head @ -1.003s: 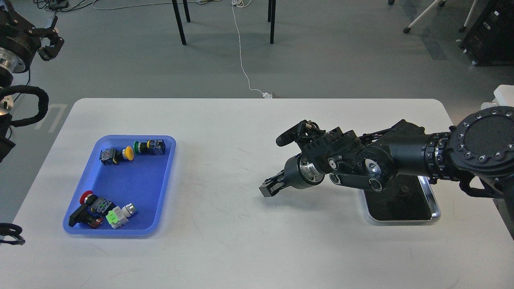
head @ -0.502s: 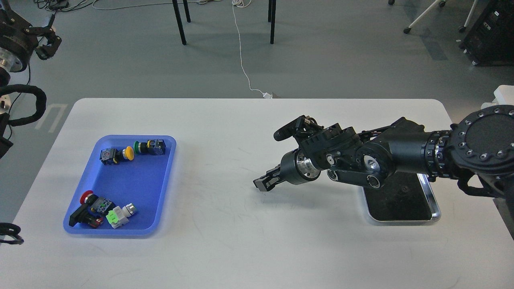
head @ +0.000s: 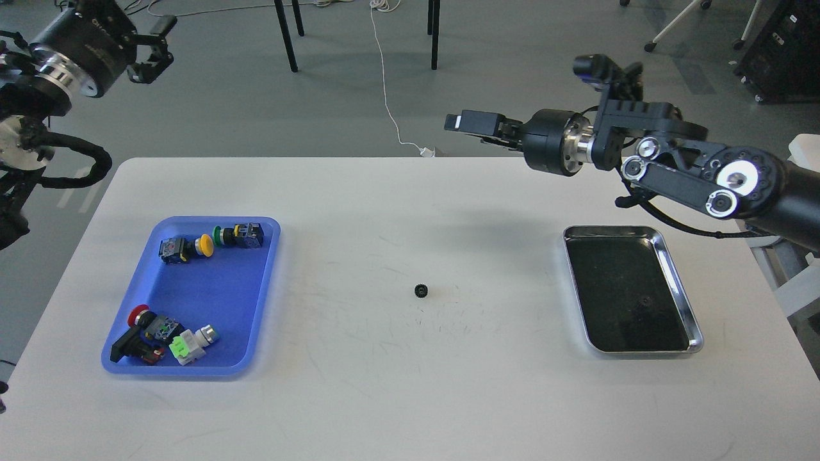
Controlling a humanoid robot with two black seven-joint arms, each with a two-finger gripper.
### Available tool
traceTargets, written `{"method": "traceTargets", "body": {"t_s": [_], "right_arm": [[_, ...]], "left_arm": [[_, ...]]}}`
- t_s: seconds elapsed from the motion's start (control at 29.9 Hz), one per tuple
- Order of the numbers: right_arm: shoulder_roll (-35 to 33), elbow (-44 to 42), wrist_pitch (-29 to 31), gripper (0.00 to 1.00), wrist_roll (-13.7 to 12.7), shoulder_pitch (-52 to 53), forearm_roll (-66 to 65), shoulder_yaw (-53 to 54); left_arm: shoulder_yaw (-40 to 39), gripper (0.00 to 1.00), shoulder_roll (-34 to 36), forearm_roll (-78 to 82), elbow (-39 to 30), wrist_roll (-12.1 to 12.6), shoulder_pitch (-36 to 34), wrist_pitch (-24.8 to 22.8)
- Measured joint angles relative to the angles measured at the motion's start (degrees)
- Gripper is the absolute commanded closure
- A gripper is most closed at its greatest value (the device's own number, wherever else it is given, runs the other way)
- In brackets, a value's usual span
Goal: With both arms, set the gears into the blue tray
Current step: 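Retract the right arm and swing the left gripper toward the ring, then lower the left gripper onto the black ring and grasp it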
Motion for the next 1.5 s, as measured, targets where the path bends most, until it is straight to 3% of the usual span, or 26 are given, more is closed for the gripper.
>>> {"method": "traceTargets", "body": {"t_s": [0.13,0.27,0.57,0.87,1.07,1.24,1.5], "right_arm": [[-4.6,1.3,0.3,0.04,0.0,-10.0,1.3,15.6],[-7.1,1.4,2.0,0.03,-0.1,-17.5,8.7,26.5],[-11.1,1.1,4.9,0.01,0.5,-25.6,37.1,30.6],[-11.6,1.1,13.0,0.01,2.1,-35.5,50.9,33.0],[-11.6,1.4,16.1,0.01,3.4,-41.4,52.4,35.3],[-11.5,1.5,16.2,0.01,3.8,-43.2,52.4,36.8],[-11.7,1.5,16.2,0.01,3.9,-43.9,52.3,38.2]], "left_arm": [[-0.1,0.02,0.8,13.6,-13.4,-0.2,-0.1,0.5],[-0.1,0.02,0.3,30.1,-23.5,-0.2,0.2,6.5],[3.0,0.03,-7.2,67.8,-31.7,-0.2,3.5,11.9],[12.9,0.11,-13.4,99.2,-29.6,-1.6,5.1,18.0],[16.6,0.30,-18.0,103.7,-24.8,-1.5,7.5,20.7],[16.9,0.36,-24.6,105.2,-15.7,-1.4,8.7,21.4],[18.0,0.41,-27.0,108.6,-10.1,-1.5,11.3,22.5]]}}
